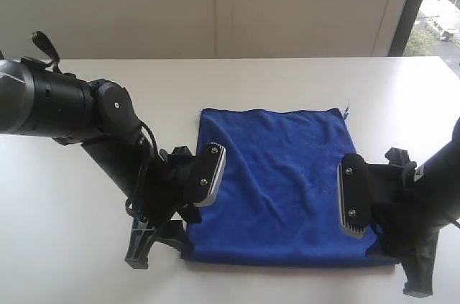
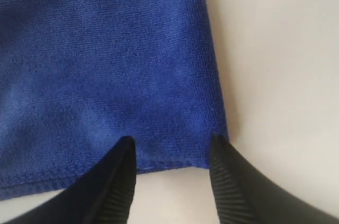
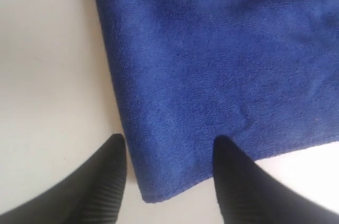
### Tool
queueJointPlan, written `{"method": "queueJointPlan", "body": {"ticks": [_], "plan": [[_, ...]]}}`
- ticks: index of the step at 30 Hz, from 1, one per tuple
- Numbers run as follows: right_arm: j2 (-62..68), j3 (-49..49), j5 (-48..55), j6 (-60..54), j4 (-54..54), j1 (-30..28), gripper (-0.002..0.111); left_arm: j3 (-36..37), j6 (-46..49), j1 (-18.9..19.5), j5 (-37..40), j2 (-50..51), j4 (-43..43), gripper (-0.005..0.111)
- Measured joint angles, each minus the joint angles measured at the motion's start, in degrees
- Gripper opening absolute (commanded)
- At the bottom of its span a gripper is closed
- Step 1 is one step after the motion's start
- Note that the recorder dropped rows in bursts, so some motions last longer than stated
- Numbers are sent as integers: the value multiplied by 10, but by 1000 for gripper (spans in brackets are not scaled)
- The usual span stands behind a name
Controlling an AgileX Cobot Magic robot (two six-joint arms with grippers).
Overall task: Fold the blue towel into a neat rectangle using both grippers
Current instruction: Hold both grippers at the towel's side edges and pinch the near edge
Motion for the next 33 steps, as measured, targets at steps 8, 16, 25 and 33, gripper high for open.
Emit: {"method": "queueJointPlan", "body": {"ticks": [8,16,25,33], "plan": [[24,16,-21,-1,-29,0,51,0,16,0,-15,19,-12,50],[63,16,-28,-1,-38,0,51,0,25,0,-15,28,-15,50],[76,16,-32,-1,-39,0,51,0,26,0,-9,14,-17,50],[76,16,-42,-1,-39,0,51,-1,26,0,39,-23,-22,50]]}}
